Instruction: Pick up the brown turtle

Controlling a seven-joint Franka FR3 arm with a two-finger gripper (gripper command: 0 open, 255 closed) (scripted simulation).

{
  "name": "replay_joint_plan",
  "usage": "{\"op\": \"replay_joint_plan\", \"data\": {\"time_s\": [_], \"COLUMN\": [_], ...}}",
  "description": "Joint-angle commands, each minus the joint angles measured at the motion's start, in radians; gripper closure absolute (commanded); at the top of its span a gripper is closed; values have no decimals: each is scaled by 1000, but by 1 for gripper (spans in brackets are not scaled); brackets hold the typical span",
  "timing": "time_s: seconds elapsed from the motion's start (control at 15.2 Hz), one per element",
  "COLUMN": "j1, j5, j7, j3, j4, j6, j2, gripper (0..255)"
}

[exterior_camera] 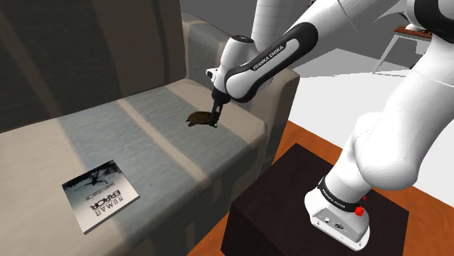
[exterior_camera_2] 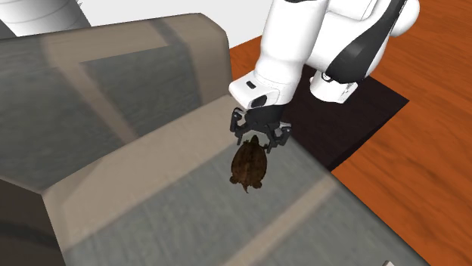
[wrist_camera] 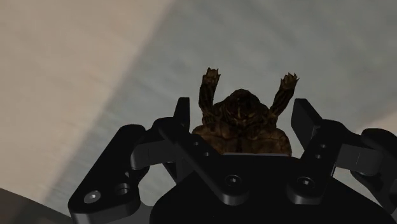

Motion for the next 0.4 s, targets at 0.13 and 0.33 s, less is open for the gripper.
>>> {"op": "replay_joint_plan", "data": {"time_s": [0.13, 0.33], "j1": [-2, -3], "j5": [-14, -17], "j7": [10, 12], "j3": [0, 0], "j4": [13, 18], "j6": [-59, -75], "j2": [-45, -57], "gripper": [255, 255]}}
